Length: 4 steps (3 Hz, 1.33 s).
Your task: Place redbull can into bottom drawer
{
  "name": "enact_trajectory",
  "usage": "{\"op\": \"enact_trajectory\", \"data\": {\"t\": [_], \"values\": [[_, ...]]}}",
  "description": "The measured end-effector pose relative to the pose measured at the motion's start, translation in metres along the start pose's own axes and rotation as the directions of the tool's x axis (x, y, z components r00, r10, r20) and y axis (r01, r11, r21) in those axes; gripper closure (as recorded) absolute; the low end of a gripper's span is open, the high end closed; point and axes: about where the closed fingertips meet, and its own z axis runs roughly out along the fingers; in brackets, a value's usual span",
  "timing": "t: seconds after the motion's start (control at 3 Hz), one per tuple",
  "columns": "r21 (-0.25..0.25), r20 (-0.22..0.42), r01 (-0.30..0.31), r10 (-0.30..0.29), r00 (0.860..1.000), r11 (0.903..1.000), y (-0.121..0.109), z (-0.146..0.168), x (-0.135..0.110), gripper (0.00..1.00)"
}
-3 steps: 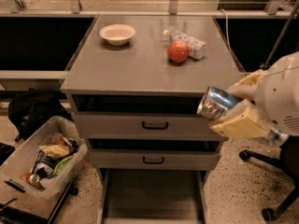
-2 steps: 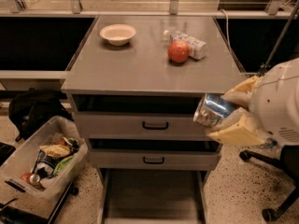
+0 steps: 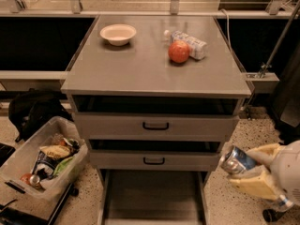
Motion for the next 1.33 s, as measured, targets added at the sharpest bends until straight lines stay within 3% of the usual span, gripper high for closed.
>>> {"op": "enact_trajectory", "data": {"t": [0.33, 1.0, 1.33], "values": [[-0.036, -0.016, -0.107, 0.107, 0.994, 0.9936, 0.005, 0.026, 0.046, 1.00], [-0.017, -0.010, -0.088, 0.088, 0.996, 0.9960, 0.011, 0.029, 0.059, 1.00], [-0.053, -0.023, -0.068, 0.067, 0.997, 0.9963, 0.026, 0.080, 0.079, 1.00]]}}
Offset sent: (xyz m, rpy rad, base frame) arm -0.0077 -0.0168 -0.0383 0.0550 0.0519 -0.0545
